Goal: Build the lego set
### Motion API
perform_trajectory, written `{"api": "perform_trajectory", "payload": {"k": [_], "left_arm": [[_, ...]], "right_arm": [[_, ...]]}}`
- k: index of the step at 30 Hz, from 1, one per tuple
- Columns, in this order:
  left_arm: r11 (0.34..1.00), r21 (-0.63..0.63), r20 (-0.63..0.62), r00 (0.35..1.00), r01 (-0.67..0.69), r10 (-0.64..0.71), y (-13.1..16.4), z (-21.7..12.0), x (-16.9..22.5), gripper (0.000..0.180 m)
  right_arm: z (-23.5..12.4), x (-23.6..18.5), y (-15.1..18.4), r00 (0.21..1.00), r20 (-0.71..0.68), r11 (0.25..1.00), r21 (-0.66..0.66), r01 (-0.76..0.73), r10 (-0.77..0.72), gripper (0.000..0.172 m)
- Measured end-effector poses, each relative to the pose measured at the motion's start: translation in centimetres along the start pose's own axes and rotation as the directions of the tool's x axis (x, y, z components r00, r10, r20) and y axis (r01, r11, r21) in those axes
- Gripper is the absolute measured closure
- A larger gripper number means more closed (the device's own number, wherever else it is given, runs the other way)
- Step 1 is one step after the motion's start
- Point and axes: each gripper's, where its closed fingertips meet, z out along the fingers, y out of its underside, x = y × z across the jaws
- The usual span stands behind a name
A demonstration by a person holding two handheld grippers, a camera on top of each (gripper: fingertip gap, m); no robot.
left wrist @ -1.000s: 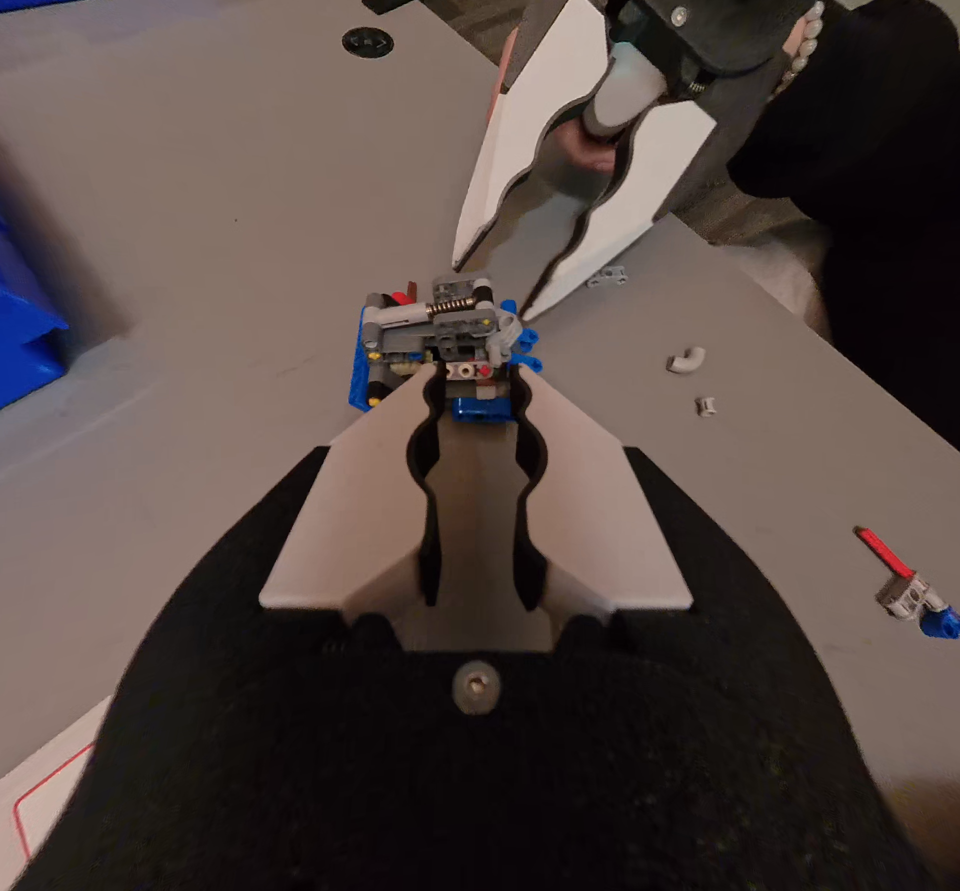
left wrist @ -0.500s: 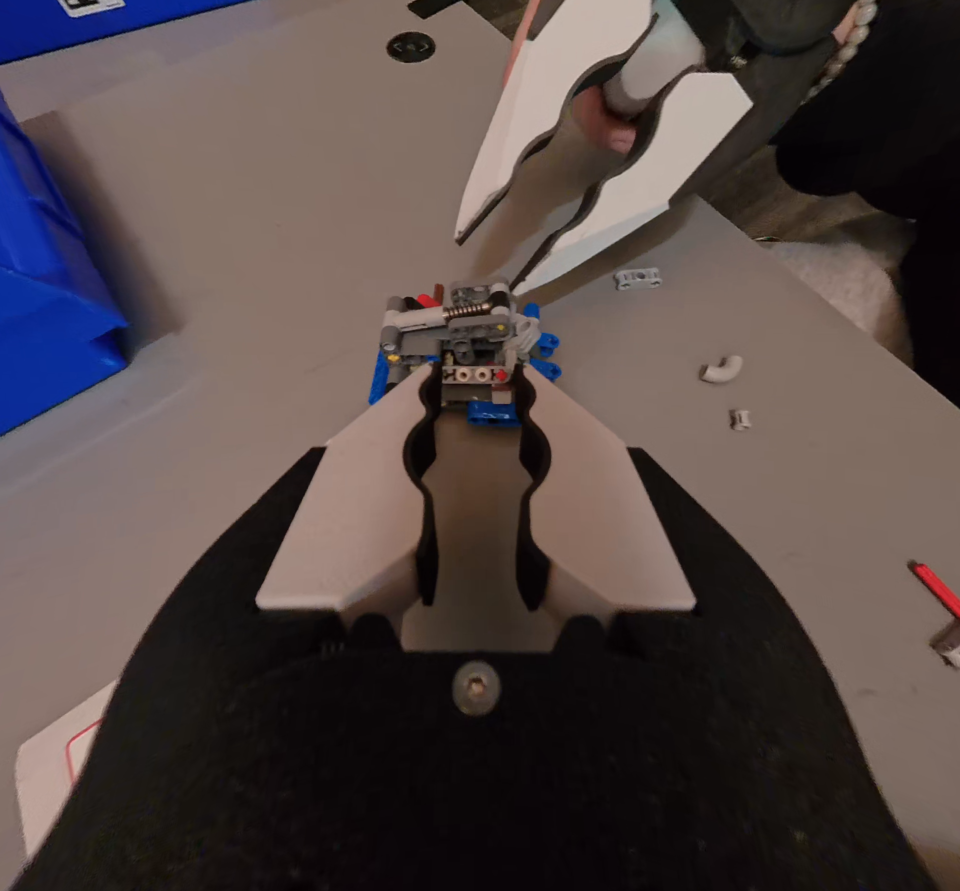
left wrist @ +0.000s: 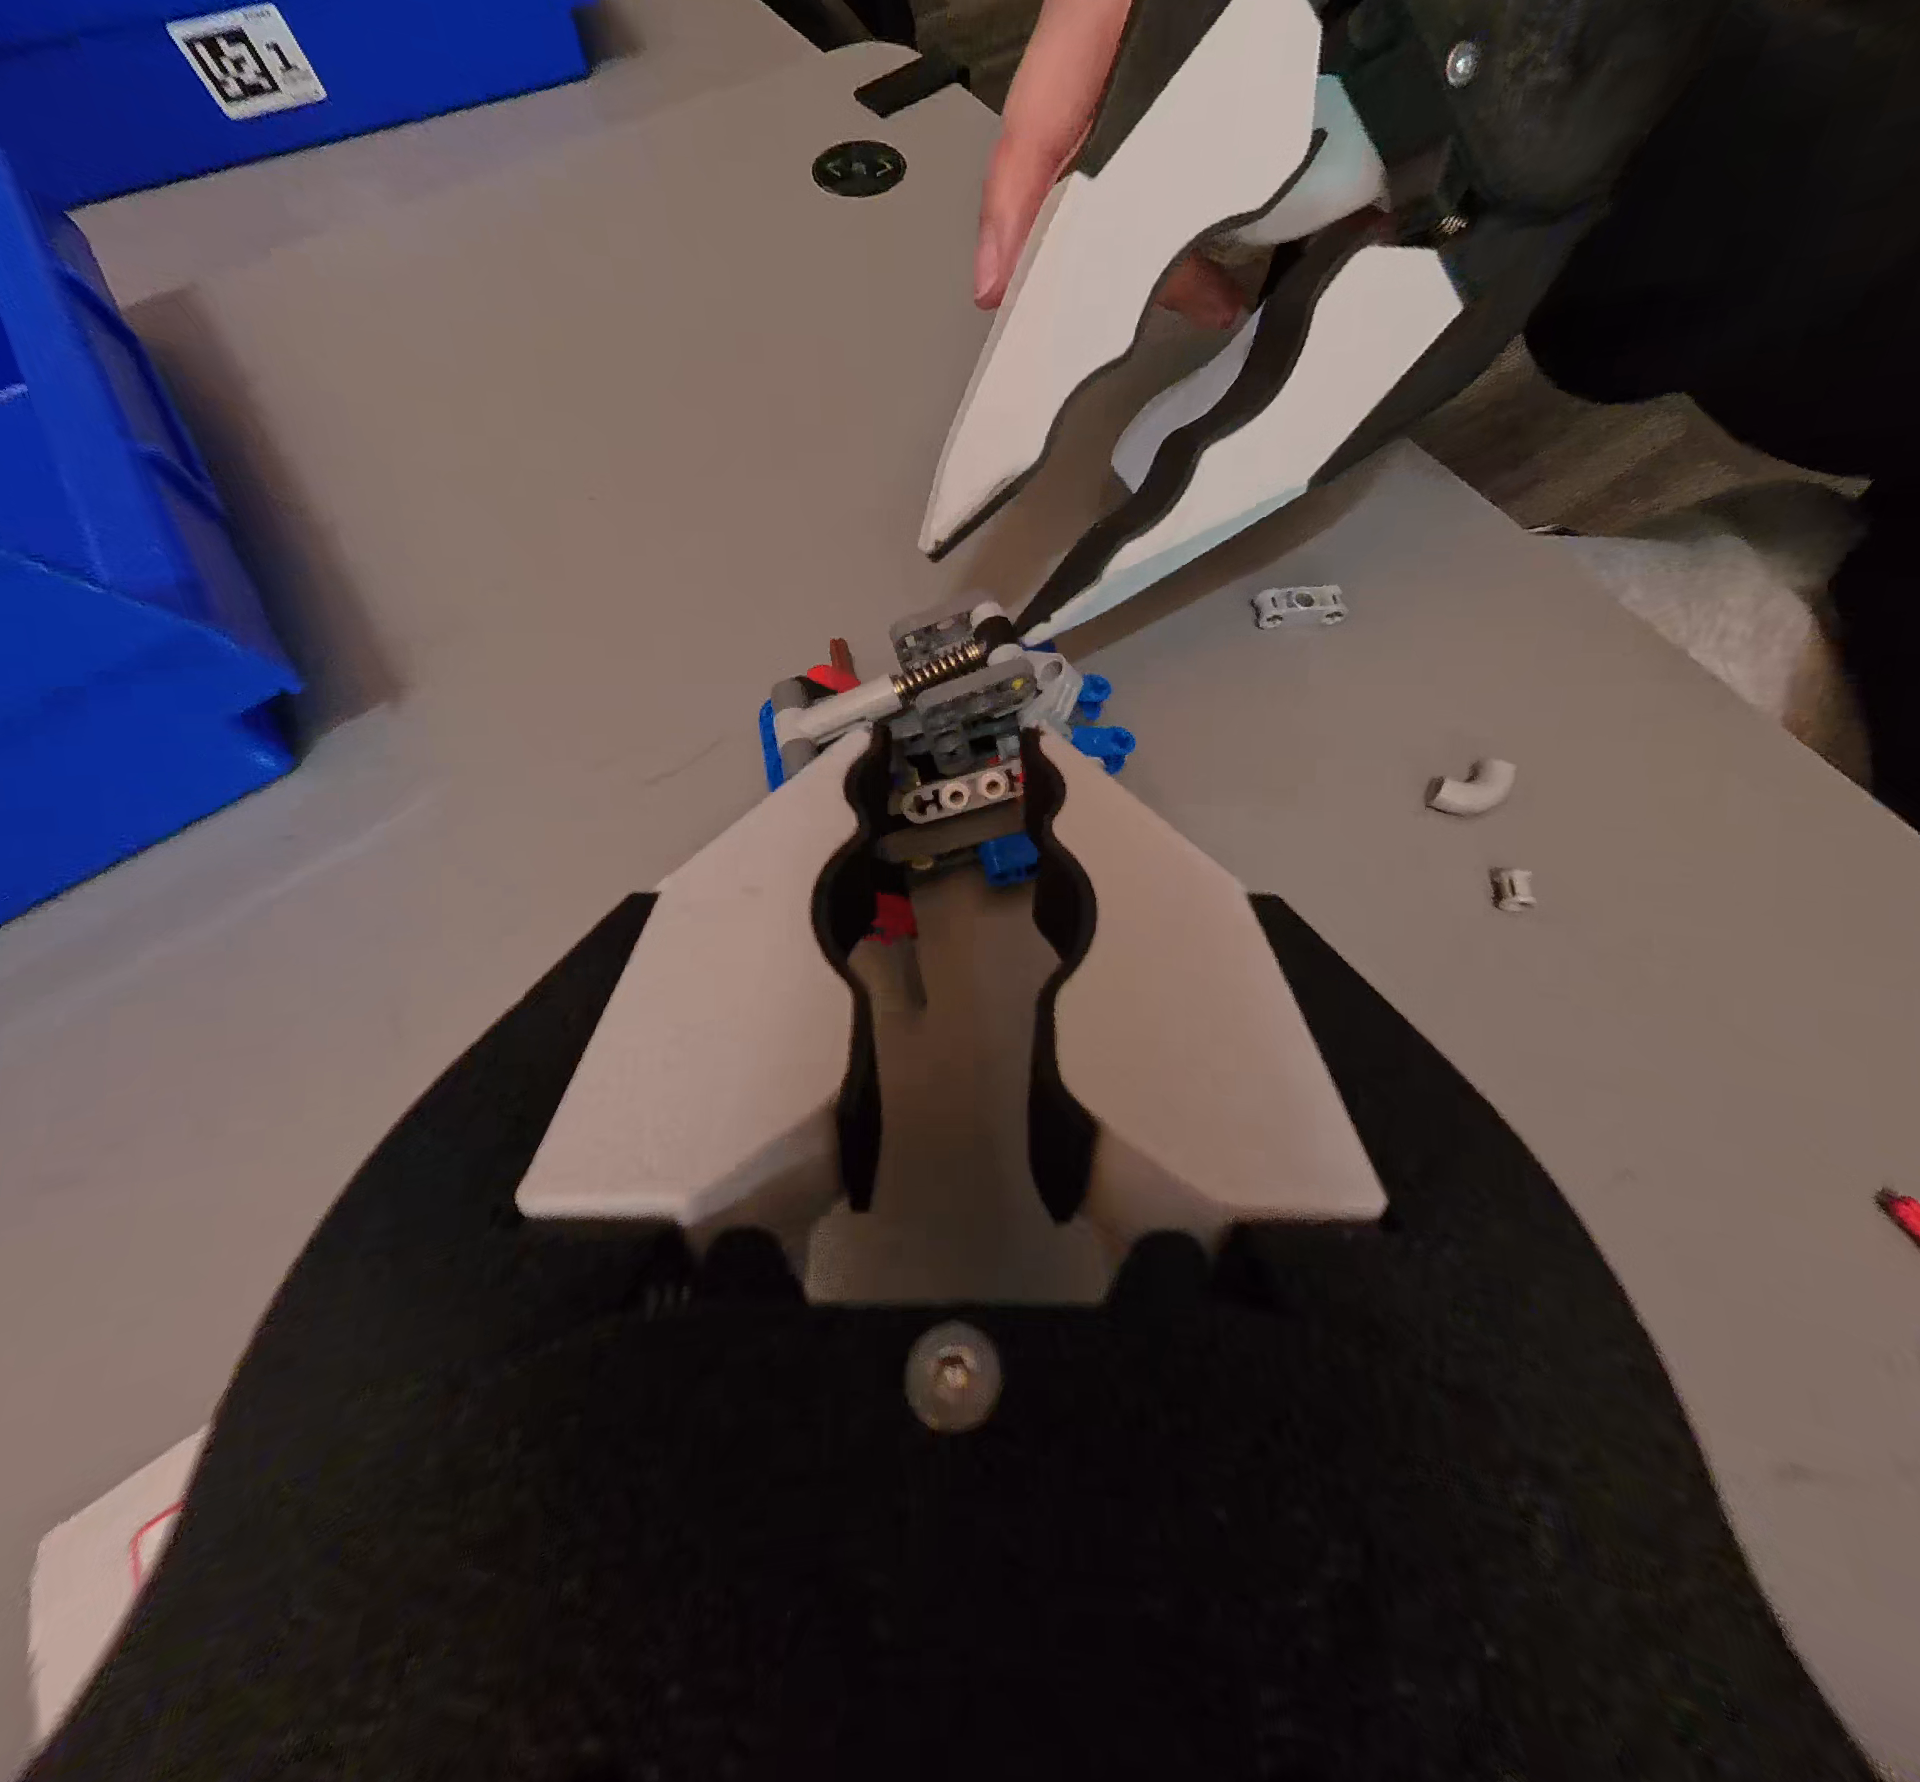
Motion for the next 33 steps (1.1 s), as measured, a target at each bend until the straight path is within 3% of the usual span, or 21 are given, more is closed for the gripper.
{"api": "perform_trajectory", "payload": {"k": [5,10,12,22,28,33], "left_arm": [[0.994,-0.036,0.059,0.993,-0.101,0.103,0.1,0.0,-0.3,0.159],[0.996,-0.013,0.055,0.995,-0.087,0.087,-0.1,0.3,-0.3,0.160],[0.996,-0.015,0.048,0.995,-0.084,0.085,-0.1,0.3,-0.2,0.160],[0.994,0.028,0.110,0.988,-0.108,0.105,-0.8,0.0,-1.0,0.171],[0.995,0.083,0.050,0.997,0.053,-0.058,-1.2,-0.1,-1.1,0.171],[0.975,0.110,-0.003,0.981,0.194,-0.195,-1.4,-0.5,-1.4,0.171]], "right_arm": [[0.5,0.5,-0.1,0.991,-0.046,0.992,-0.002,0.125,-0.125,0.156],[0.9,0.6,-0.3,0.985,-0.029,0.985,0.026,0.170,-0.169,0.157],[0.9,0.8,-0.3,0.982,-0.033,0.982,0.022,0.186,-0.186,0.166],[0.9,1.3,-1.2,0.986,0.099,0.978,0.145,-0.151,0.137,0.171],[0.7,1.9,-1.3,0.977,0.067,0.961,0.176,-0.213,0.205,0.170],[0.6,1.4,-1.2,0.971,0.048,0.954,0.183,-0.238,0.233,0.149]]}}
